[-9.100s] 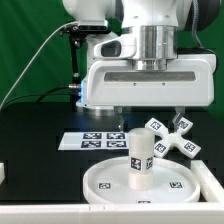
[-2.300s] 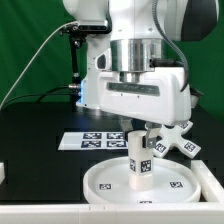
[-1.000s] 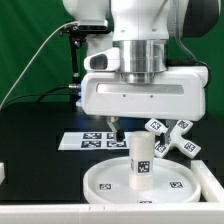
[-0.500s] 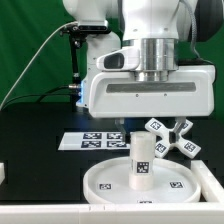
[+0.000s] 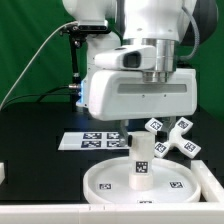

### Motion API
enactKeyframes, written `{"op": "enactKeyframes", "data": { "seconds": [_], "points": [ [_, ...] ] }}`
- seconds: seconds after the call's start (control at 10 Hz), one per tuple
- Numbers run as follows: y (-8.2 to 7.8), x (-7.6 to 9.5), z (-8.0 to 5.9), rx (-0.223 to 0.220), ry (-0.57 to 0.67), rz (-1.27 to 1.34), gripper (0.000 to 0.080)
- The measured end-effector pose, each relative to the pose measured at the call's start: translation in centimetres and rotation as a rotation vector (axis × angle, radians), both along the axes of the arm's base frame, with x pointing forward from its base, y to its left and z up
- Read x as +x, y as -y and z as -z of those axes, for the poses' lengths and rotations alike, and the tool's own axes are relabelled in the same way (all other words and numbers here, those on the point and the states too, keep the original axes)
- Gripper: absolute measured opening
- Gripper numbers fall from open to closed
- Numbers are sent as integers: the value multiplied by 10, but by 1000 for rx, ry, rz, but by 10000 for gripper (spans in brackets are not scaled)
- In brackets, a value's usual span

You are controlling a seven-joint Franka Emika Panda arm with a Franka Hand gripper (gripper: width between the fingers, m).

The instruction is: Assemble round table

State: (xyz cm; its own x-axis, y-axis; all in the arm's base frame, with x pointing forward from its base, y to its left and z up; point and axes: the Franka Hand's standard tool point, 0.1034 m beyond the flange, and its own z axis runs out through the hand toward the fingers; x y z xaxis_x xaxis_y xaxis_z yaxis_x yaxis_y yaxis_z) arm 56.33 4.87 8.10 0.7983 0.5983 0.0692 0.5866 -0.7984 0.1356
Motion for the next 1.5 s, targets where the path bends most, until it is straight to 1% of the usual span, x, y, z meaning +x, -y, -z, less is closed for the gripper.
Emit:
{"op": "enactKeyframes", "data": {
  "seconds": [0.2, 0.3, 0.4, 0.5, 0.6, 0.7, 0.8, 0.9, 1.0, 1.1, 1.3, 1.5],
  "points": [
    [5, 0, 0, -25, -9, -112, 649],
    [5, 0, 1, -27, -19, -128, 649],
    [4, -5, 2, -23, -85, -125, 649],
    [4, -2, 2, -19, -138, -107, 649],
    [4, 2, 1, -21, -119, -104, 649],
    [5, 1, 2, -20, -119, -86, 649],
    [5, 1, 2, -20, -119, -85, 563],
    [5, 1, 2, -16, -117, -52, 427],
    [5, 1, 2, -9, -110, 38, 427],
    [4, 1, 2, -3, -105, 102, 404],
    [5, 4, 2, 12, -77, 250, 404],
    [7, 7, 2, 63, 18, 467, 404]
  ]
}}
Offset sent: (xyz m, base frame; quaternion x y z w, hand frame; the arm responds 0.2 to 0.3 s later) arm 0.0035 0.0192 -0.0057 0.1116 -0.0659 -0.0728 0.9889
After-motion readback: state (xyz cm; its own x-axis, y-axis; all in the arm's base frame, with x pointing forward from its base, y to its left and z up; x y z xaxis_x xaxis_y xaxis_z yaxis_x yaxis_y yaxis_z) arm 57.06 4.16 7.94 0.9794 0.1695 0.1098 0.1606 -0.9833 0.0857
